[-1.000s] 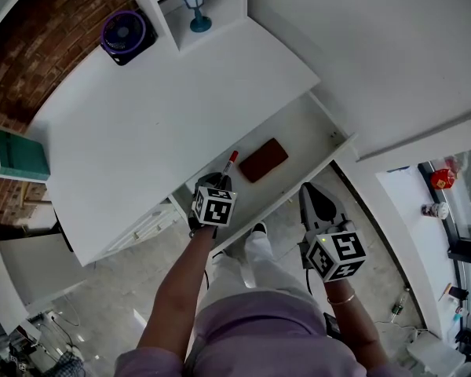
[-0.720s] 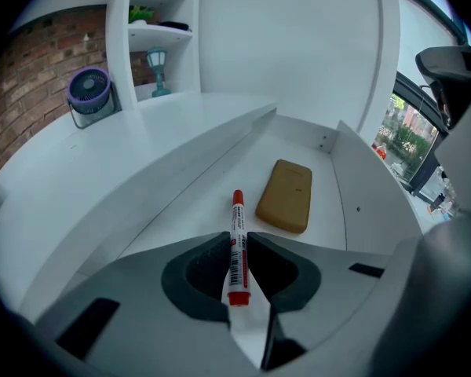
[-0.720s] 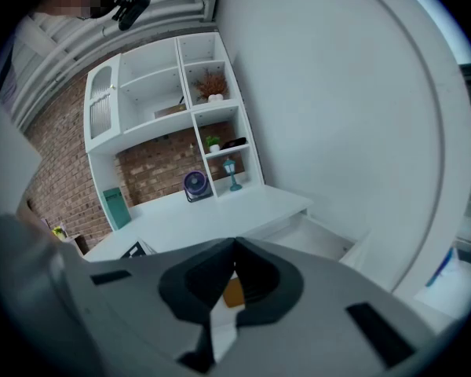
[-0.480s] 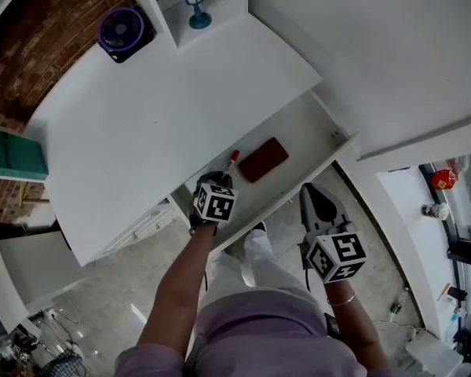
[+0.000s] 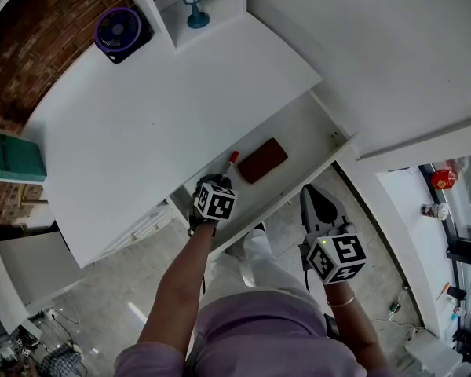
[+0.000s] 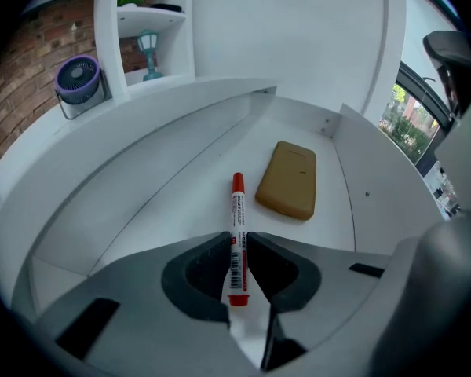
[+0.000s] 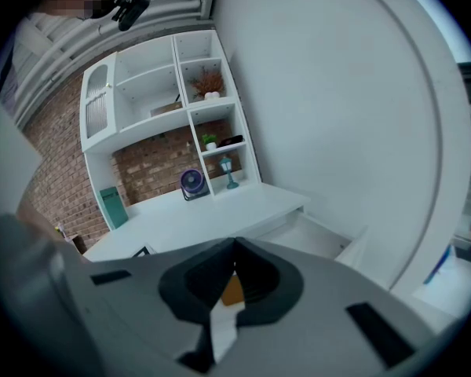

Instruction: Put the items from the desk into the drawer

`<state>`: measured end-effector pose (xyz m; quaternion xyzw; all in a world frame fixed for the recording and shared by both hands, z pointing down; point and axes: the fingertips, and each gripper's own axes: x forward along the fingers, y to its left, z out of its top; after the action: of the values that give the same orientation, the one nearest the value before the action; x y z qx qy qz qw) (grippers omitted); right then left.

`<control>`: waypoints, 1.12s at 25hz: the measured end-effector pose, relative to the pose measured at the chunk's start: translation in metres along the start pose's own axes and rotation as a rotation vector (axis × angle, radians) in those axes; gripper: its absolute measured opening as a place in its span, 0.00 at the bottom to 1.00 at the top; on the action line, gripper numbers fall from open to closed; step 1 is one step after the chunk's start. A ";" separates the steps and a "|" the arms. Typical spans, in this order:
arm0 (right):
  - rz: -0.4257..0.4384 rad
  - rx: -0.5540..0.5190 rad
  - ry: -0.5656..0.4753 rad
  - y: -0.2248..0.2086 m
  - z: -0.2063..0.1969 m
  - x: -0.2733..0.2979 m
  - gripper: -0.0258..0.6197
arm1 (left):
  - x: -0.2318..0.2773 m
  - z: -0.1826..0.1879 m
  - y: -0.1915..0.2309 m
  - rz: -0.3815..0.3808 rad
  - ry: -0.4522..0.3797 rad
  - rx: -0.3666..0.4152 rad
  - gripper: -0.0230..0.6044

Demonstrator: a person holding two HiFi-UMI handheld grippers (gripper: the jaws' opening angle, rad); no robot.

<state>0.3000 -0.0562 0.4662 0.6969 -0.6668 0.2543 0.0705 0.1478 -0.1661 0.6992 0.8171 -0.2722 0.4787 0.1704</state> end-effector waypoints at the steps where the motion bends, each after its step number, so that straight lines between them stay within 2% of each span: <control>1: 0.000 0.000 0.001 0.000 0.000 0.000 0.04 | 0.001 -0.001 0.000 -0.001 0.004 0.001 0.14; 14: -0.006 0.002 0.010 -0.001 -0.001 0.002 0.04 | 0.007 -0.010 0.001 0.000 0.034 0.006 0.15; 23: -0.001 0.003 0.012 -0.001 -0.002 0.002 0.04 | 0.007 -0.009 0.002 0.000 0.032 -0.010 0.16; 28: 0.007 0.008 0.012 -0.001 -0.003 0.000 0.04 | 0.001 -0.004 0.000 -0.002 0.013 -0.020 0.20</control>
<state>0.3003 -0.0551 0.4690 0.6935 -0.6677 0.2612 0.0710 0.1452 -0.1641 0.7024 0.8126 -0.2751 0.4810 0.1806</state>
